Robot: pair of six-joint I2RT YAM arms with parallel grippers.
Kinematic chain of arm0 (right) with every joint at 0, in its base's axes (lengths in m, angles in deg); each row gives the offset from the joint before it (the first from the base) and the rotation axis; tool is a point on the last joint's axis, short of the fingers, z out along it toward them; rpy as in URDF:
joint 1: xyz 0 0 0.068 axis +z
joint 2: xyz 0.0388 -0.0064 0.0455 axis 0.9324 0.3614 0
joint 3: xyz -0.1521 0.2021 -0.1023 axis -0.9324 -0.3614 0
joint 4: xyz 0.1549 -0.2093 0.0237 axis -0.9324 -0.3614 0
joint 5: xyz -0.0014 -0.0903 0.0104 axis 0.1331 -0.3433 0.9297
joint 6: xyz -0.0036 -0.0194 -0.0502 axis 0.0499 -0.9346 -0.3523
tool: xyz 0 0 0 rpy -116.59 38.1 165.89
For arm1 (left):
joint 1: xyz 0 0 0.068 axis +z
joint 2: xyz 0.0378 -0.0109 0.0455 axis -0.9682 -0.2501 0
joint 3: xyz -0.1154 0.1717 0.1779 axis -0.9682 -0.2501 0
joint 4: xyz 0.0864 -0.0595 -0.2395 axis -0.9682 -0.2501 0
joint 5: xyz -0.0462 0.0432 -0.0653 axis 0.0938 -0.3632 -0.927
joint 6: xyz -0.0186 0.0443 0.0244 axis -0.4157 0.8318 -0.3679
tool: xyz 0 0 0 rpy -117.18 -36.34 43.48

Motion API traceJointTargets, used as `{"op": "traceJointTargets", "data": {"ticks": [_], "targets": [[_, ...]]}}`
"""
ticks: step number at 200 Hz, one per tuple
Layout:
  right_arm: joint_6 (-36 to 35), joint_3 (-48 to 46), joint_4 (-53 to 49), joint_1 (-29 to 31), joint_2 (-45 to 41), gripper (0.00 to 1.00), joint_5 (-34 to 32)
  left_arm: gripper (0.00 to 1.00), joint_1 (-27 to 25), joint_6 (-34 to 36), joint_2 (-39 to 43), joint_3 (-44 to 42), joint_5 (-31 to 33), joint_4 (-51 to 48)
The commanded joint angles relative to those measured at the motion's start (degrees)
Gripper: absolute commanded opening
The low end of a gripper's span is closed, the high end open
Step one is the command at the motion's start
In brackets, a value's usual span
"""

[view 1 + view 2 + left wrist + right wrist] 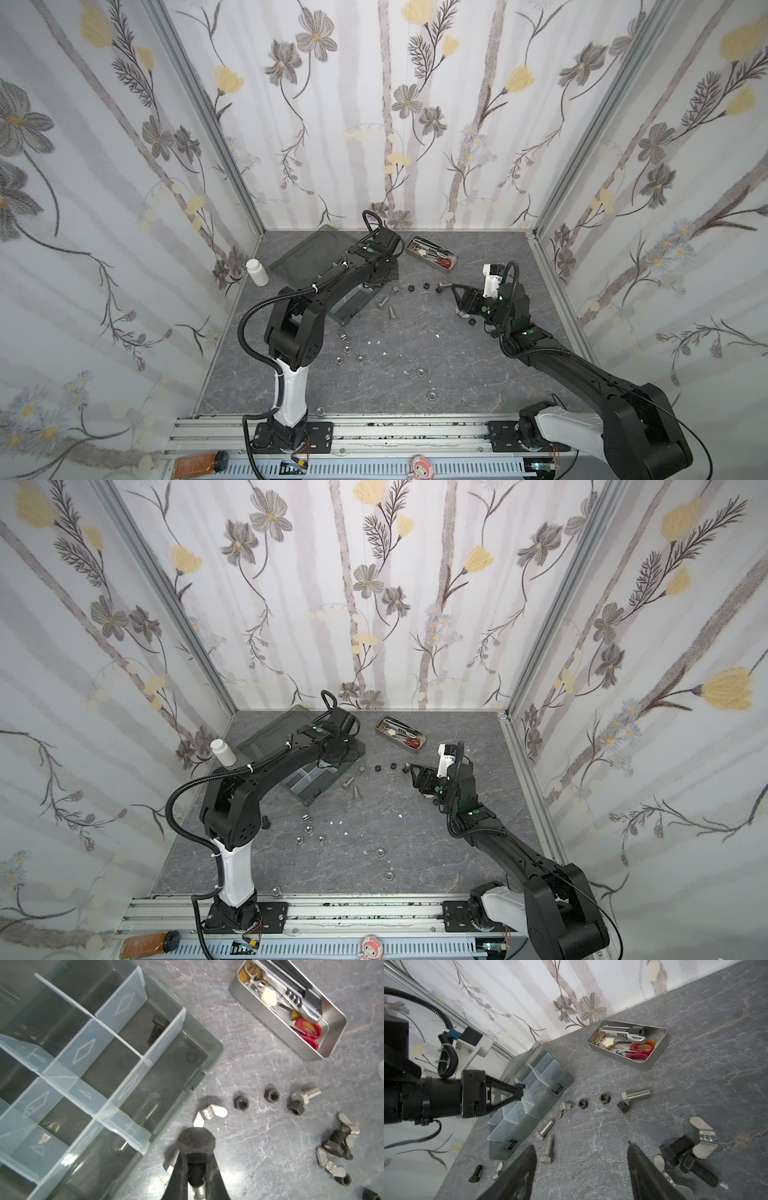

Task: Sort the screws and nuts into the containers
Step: 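Carry the black bolt with the left gripper into an organizer compartment and release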

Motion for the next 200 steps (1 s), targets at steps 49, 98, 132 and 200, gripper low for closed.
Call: {"op": "traceJointTargets", "data": {"ticks": [49,98,132,200], "targets": [[-2.3,0.6,3.2,1.2,5.6,0.7,1.2,0.04,5.1,2.5,-7.9,10.5,-0.9,-2.0],[-2.3,1.0,3.8,1.7,6.9,0.7,1.6,0.03,8.0,3.8,-16.1,22.3,-1.6,-6.2],[-2.1,1.0,4.3,1.7,7.4,0.7,1.8,0.03,8.4,4.6,-22.5,31.4,-1.8,-10.3],[-1.9,1.0,4.8,1.8,8.7,0.7,2.2,0.12,9.0,4.6,-25.8,33.1,-3.3,-10.3]]}}
